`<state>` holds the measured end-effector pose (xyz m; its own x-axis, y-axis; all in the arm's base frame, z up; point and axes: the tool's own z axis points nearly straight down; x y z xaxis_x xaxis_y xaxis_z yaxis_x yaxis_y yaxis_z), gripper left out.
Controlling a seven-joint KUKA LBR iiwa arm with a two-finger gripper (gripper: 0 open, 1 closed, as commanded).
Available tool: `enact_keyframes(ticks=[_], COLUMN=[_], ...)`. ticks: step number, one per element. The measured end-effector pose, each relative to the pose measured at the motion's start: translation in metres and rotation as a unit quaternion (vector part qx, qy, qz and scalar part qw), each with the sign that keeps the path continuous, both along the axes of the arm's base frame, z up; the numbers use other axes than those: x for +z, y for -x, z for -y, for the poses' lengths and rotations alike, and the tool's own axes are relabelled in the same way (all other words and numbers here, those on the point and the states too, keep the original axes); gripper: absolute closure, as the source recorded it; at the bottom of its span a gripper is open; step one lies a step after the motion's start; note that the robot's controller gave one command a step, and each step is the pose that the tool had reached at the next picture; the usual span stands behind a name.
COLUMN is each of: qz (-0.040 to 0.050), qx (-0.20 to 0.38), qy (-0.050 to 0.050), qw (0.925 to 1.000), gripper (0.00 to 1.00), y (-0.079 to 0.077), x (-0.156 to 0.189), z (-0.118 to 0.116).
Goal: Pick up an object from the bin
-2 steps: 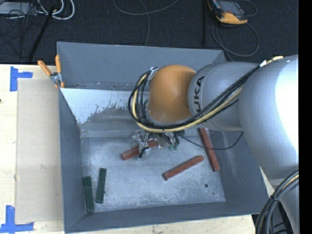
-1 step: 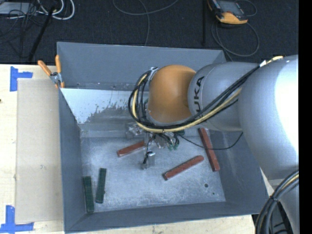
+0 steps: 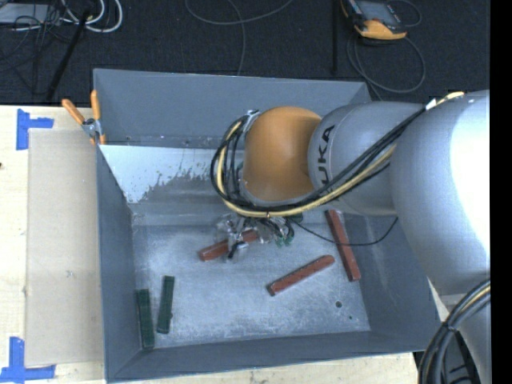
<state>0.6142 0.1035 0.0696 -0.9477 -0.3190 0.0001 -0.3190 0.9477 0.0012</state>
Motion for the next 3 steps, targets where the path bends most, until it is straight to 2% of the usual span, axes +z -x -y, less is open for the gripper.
enact_keyframes(ticks=[1,2,3], qz=[0.0001,0.0003,0.0057], qx=[0.000,-0.001,0.026], qy=[0.000,0.000,0.000], qw=[1.0000,1.0000,0.9997], gripper=[0.00,1.00,1.00], y=[0.000,0.000,0.003], x=[0.000,0.001,0.146], z=[0.000,0.000,0.012])
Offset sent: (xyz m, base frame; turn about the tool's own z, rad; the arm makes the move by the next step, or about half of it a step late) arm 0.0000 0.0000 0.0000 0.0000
